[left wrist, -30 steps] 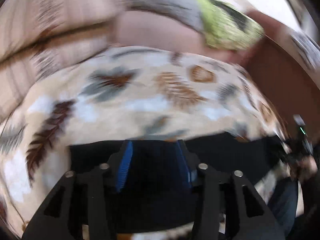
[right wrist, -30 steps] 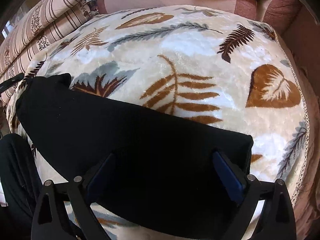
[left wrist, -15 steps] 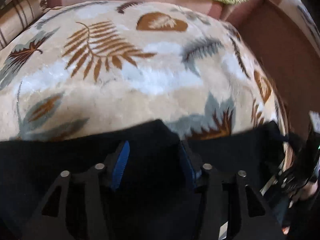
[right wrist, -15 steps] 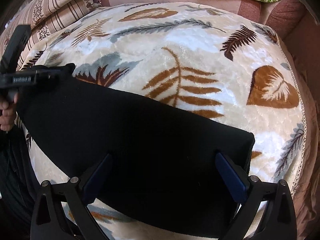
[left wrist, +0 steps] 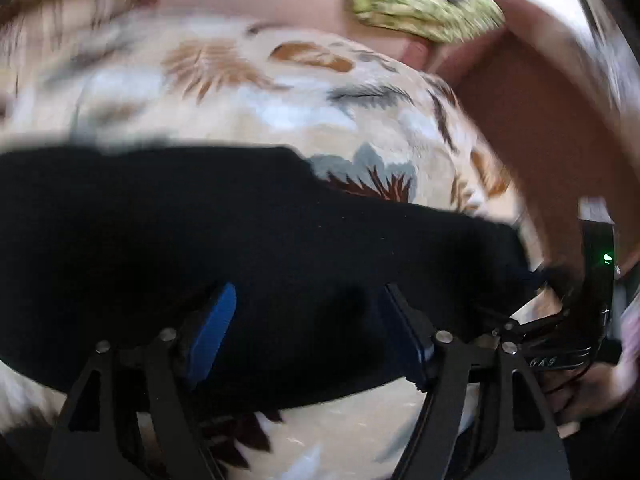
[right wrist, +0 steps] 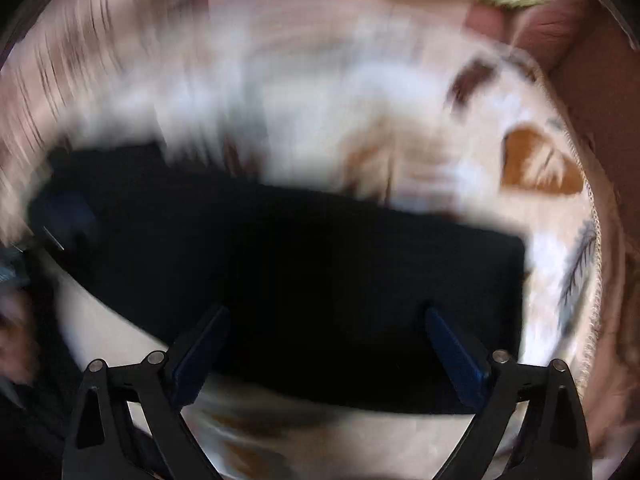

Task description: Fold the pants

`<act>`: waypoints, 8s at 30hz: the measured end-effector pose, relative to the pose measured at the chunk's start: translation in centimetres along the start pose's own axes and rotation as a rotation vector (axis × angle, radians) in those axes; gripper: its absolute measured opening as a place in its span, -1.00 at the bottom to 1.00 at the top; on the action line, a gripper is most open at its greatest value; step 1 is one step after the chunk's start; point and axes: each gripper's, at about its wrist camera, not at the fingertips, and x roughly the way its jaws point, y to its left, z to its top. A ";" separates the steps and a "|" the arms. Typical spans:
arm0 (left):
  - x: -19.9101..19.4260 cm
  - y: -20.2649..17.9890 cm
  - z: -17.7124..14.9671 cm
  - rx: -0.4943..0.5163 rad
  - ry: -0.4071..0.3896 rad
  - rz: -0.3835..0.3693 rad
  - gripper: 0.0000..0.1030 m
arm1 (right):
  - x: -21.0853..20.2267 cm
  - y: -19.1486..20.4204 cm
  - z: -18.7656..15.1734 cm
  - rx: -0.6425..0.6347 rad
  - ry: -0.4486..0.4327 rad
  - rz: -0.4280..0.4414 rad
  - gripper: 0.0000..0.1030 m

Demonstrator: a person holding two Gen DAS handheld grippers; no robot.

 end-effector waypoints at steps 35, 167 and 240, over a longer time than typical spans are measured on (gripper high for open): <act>-5.8 -3.9 -1.3 0.110 -0.281 0.214 1.00 | -3.6 0.0 -1.6 0.296 -0.318 -0.048 0.99; -13.6 -8.0 3.6 0.024 -0.355 0.442 1.00 | -17.3 -5.6 -2.1 0.561 -0.511 -0.255 0.99; -18.3 -15.4 10.9 -0.024 -0.435 0.308 1.00 | -19.5 2.8 -1.6 0.345 -0.533 -0.233 0.99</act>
